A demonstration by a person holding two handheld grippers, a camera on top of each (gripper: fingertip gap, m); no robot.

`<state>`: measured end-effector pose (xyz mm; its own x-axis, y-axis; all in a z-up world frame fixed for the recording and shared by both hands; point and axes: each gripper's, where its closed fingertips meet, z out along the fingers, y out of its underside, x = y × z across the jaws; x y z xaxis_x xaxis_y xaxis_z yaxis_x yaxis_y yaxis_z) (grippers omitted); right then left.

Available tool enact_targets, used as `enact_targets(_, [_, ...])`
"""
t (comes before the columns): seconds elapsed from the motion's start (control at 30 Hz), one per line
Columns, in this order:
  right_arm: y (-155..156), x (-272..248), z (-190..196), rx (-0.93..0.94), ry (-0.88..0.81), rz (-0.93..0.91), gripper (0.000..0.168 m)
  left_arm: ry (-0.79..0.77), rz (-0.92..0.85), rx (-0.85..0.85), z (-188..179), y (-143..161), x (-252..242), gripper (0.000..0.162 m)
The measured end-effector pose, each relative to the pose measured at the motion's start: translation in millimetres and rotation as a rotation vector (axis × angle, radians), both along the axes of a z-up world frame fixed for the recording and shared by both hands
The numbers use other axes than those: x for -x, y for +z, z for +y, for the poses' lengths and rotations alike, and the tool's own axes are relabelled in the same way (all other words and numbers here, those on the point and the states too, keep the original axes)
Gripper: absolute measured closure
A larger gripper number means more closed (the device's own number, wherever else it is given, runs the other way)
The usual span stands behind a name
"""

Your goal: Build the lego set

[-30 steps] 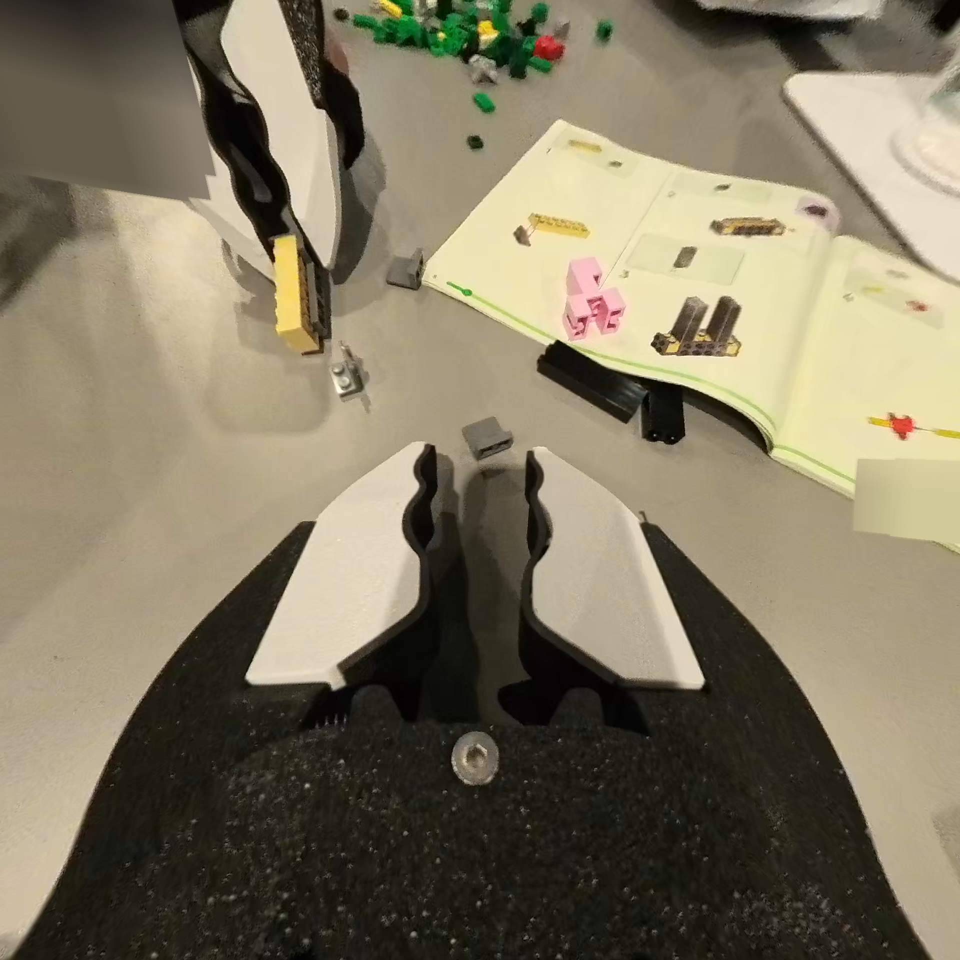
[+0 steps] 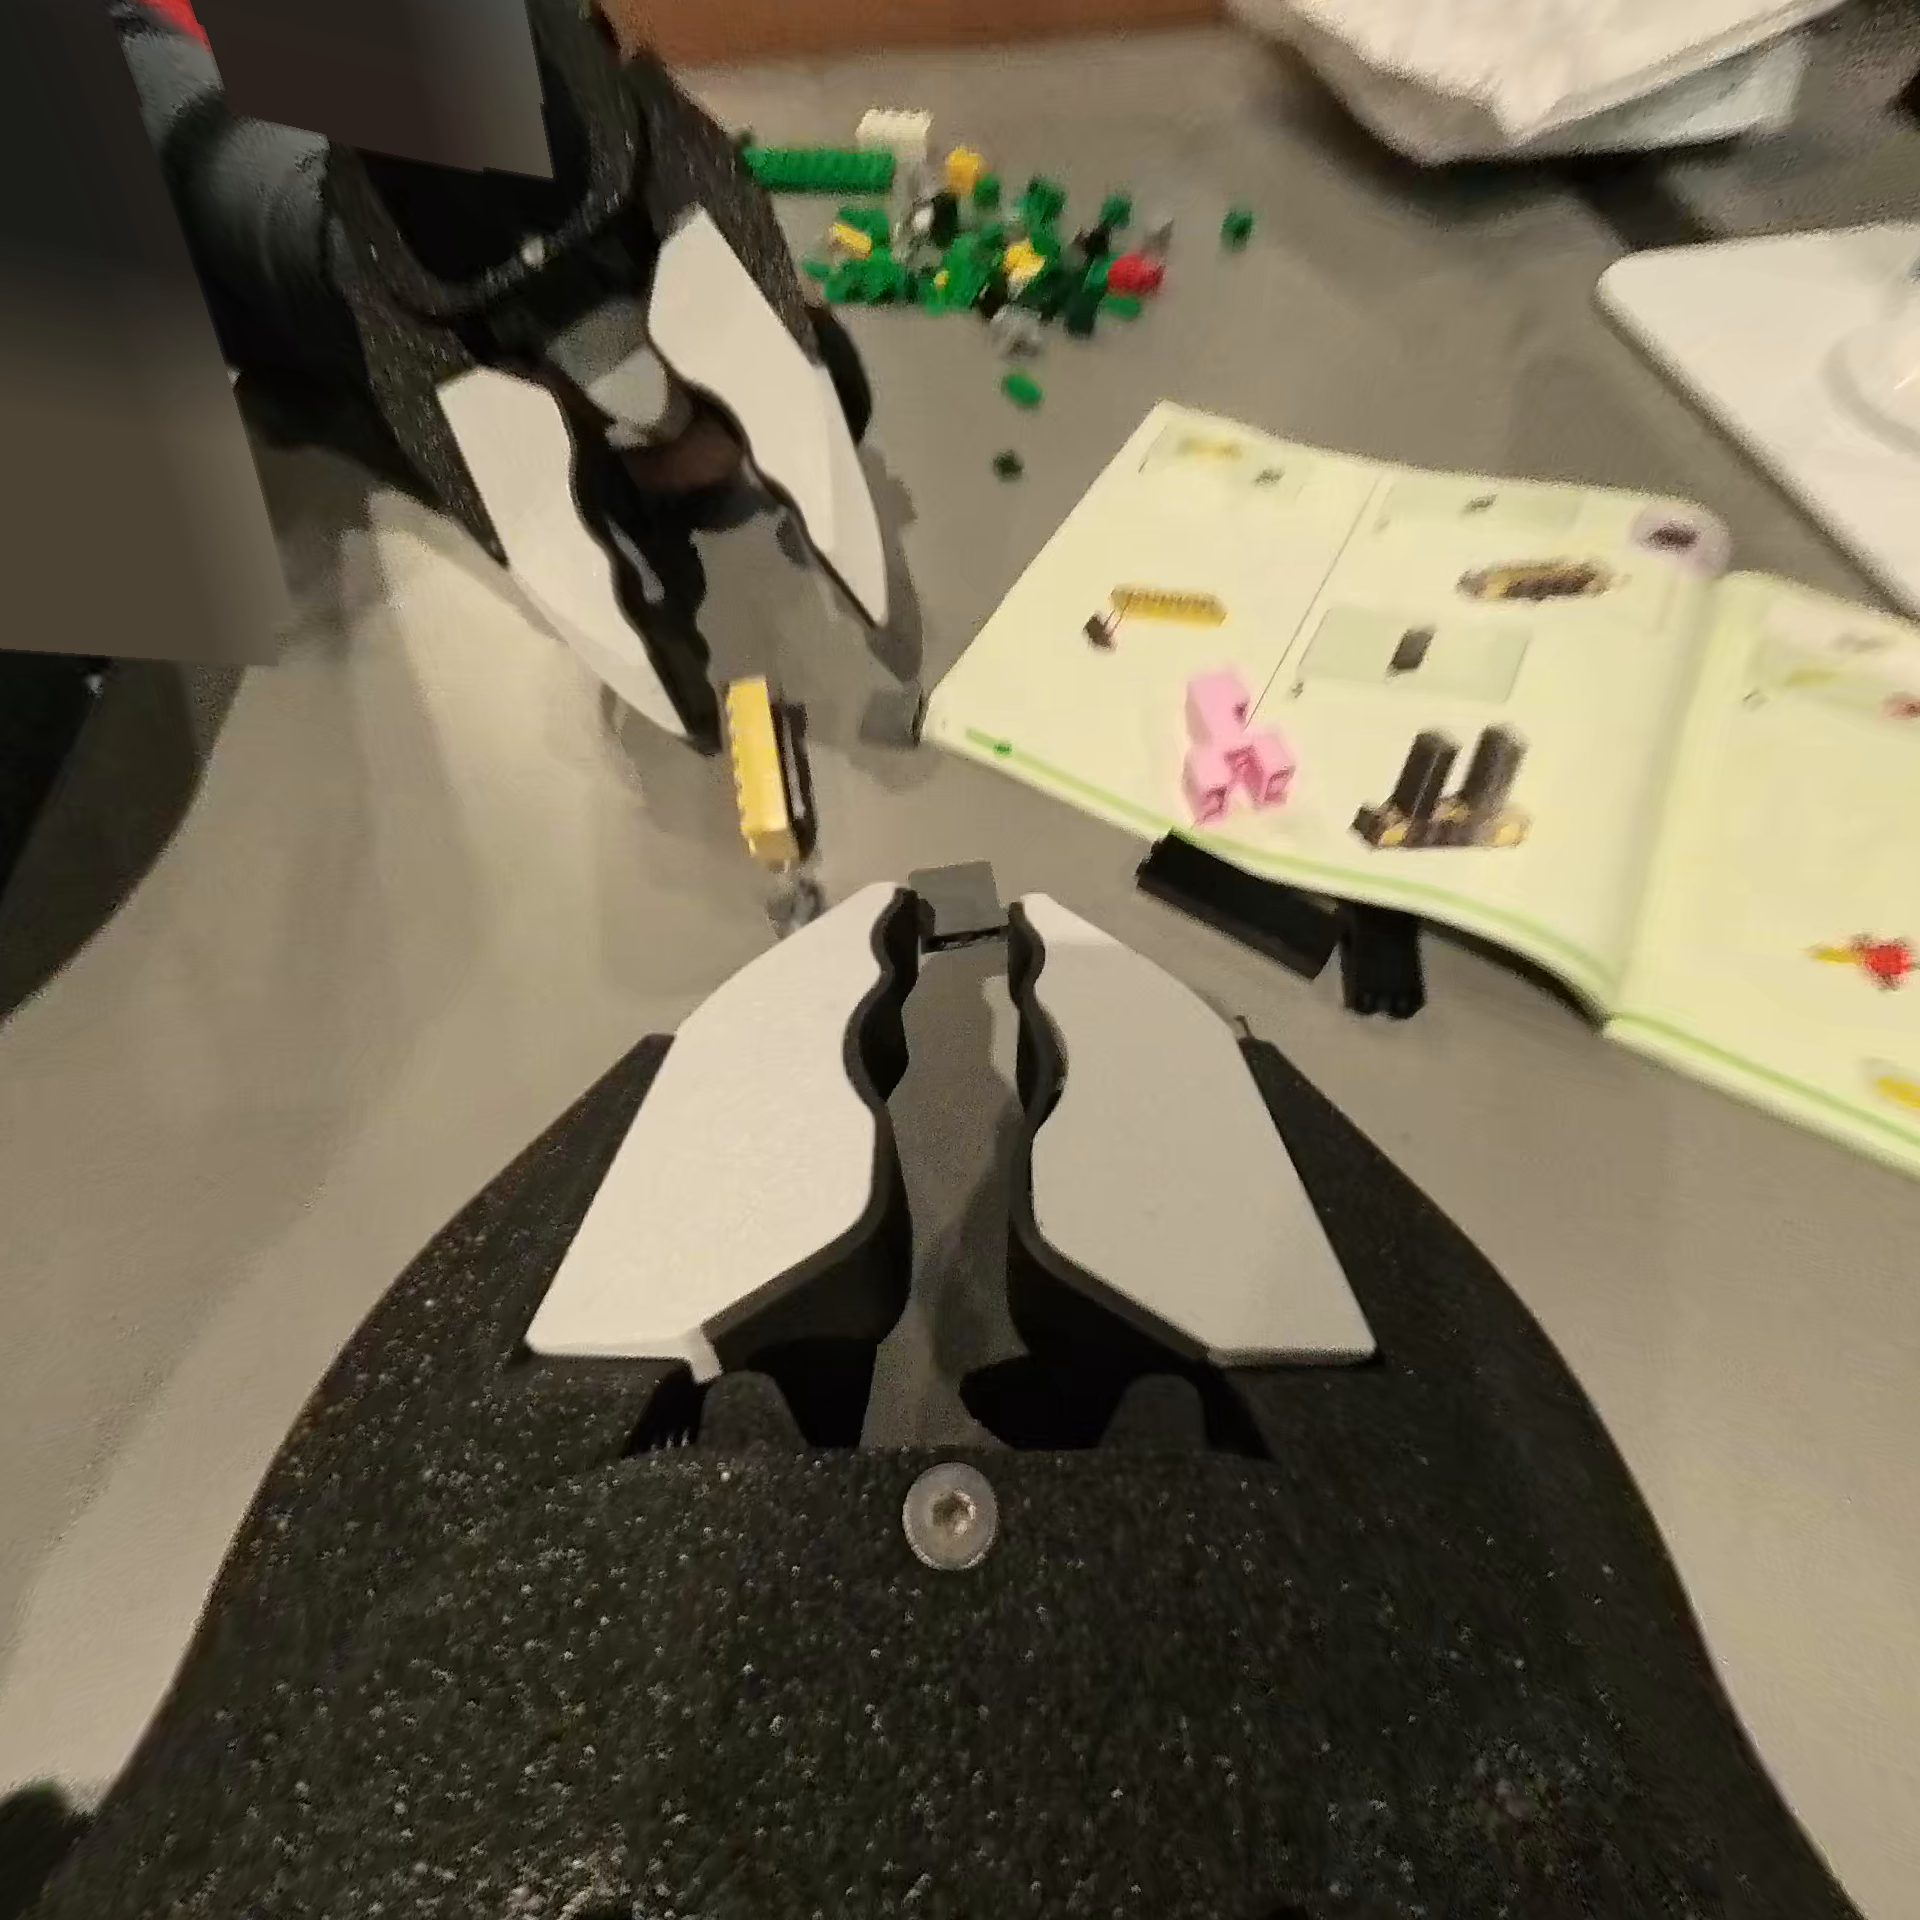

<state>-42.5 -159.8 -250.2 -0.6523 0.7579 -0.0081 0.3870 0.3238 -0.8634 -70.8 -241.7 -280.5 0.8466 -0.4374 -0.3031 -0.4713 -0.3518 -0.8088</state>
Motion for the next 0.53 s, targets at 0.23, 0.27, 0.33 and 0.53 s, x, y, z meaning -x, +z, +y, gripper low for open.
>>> enact_targets(0.23, [44, 7, -19, -0.177, -0.006, 0.255, 0.152, 0.065, -0.141, -0.173, 10, 50, 5, 0.130])
enact_targets(0.27, [49, 6, -23, -0.191, 0.009, 0.277, 0.152, 0.085, -0.165, -0.207, 12, 60, 5, 0.134])
enact_targets(0.33, [56, 5, -31, -0.162, 0.044, 0.263, 0.152, 0.100, -0.158, -0.290, 15, 79, 3, 0.141])
enact_targets(0.53, [66, -6, -47, 0.177, 0.229, 0.003, 0.153, -0.015, 0.069, -0.420, 28, 92, -25, 0.143])
